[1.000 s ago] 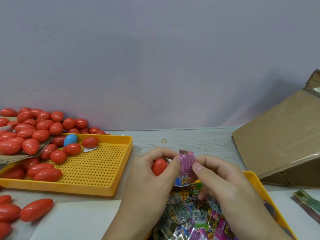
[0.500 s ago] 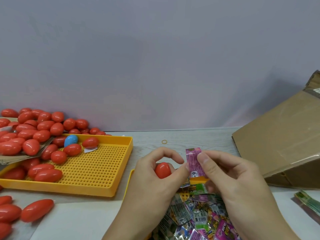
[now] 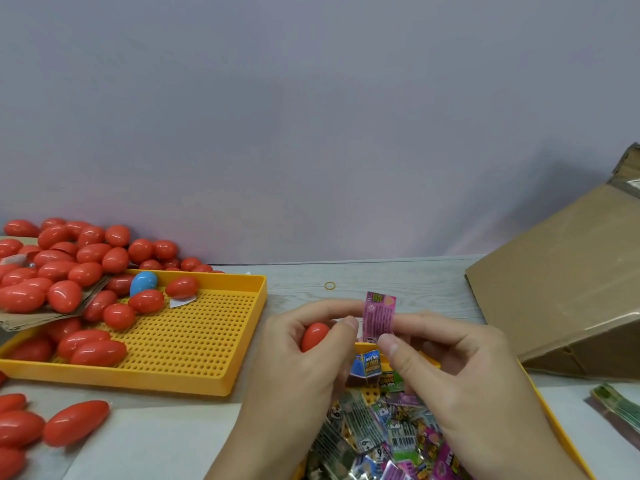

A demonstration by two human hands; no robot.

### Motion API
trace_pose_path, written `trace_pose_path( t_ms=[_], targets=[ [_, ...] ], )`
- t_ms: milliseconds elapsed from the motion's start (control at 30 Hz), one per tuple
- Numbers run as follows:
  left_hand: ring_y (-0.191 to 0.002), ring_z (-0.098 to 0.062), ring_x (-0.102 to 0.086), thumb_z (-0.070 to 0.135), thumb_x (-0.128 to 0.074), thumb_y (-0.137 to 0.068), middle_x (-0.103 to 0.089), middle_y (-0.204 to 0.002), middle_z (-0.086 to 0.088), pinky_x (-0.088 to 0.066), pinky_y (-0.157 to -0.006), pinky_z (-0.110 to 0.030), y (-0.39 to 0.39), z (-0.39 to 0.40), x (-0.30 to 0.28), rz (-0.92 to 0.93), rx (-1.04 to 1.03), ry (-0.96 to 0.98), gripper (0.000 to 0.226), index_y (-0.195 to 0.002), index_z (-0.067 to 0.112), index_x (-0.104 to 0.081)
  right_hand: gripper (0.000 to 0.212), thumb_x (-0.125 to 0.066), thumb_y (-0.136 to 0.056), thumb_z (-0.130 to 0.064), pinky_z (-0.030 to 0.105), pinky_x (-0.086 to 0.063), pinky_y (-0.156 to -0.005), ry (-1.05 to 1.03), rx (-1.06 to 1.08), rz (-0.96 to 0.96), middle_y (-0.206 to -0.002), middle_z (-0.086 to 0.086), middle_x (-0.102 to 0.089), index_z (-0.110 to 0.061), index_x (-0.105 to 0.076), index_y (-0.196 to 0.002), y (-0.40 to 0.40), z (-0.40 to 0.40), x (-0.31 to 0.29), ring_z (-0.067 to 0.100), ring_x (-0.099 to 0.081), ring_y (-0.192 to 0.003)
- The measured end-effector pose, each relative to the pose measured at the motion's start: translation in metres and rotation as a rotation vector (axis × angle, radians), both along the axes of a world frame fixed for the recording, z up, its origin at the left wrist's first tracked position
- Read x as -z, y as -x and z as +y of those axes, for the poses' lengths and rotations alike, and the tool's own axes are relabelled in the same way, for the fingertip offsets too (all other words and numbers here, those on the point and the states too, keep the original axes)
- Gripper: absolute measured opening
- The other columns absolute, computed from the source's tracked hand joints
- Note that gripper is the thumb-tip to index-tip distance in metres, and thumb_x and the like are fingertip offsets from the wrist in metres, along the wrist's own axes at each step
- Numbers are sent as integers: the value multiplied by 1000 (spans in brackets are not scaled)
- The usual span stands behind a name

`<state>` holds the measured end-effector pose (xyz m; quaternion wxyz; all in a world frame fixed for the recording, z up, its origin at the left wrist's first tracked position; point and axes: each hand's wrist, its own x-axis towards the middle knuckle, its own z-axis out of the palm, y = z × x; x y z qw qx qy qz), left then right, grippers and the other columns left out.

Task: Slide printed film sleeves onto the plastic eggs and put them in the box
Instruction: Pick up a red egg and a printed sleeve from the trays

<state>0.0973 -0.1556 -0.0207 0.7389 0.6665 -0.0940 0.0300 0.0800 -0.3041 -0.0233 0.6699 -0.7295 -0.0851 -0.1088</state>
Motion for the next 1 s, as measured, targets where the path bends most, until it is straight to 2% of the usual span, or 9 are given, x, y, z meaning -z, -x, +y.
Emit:
trace_pose_path(
  t_ms=[67,200,267,400,500,567,700,800,1000],
  targets=[
    [-39,-8,-37,30,-66,-76,-44,-47,3,-33,-41,-23,1,0,-1,-1,16,19,18,-87,23,-80,14,-75,-73,-26,16,-45,-55,30,7,8,-71,-2,-67,-33,-80,-83,0,0,0,4,-57,-59],
    [-42,-4,-43,41,-83,-72,-48,-48,9,-37,-45,-19,0,-1,-2,-48,-13,-51,16,-82,30,-79,23,-73,-83,-17,24,-54,-69,124,-12,19,-80,-3,-72,-38,-80,-83,0,-1,1,10,-67,-80],
    [-42,-3,-44,42,-79,-69,-50,-48,10,-37,-44,-18,0,-2,-1,-51,-21,-42,19,-79,27,-79,23,-71,-84,-20,24,-54,-68,134,-28,35,-83,-5,-72,-41,-79,-84,1,2,0,8,-67,-82],
    [-43,-4,-45,43,-86,-68,-52,-51,10,-37,-46,-18,-1,-1,0,-65,-33,-56,20,-77,27,-79,7,-74,-79,-50,18,-49,-58,-1,-15,94,-74,-11,-72,-51,-75,-86,1,3,-1,1,-64,-66],
    [-43,-5,-44,41,-78,-66,-52,-52,11,-36,-46,-18,-1,-2,2,-57,-30,-111,17,-75,27,-78,51,-74,-54,-70,34,-46,-60,-144,-4,98,-67,-1,-68,-35,-79,-91,0,1,-1,10,-59,-60],
    [-42,-3,-44,46,-87,-67,-53,-50,12,-36,-44,-15,0,-4,2,-48,2,-147,21,-73,27,-78,74,-74,-40,-82,36,-42,-60,-201,23,84,-67,2,-65,-29,-79,-91,-1,0,0,14,-56,-60],
    [-42,-1,-46,50,-73,-59,-55,-49,11,-36,-44,-12,2,-5,1,-41,21,-190,26,-74,28,-77,73,-74,-39,-84,30,-40,-55,-232,48,51,-62,1,-59,-30,-80,-88,-4,-1,1,12,-49,-54],
    [-44,0,-46,40,-79,-68,-54,-50,10,-37,-46,-12,1,-4,2,-44,28,-222,16,-74,25,-77,72,-75,-36,-83,20,-40,-50,-238,61,59,-61,0,-59,-31,-80,-85,-4,-2,0,10,-46,-51],
    [-48,1,-49,33,-79,-76,-57,-52,12,-39,-50,-12,1,-3,3,-35,22,-254,4,-74,30,-78,75,-76,-33,-83,29,-38,-52,-248,63,76,-62,5,-64,-31,-81,-87,-6,-4,6,15,-48,-57]
  ],
)
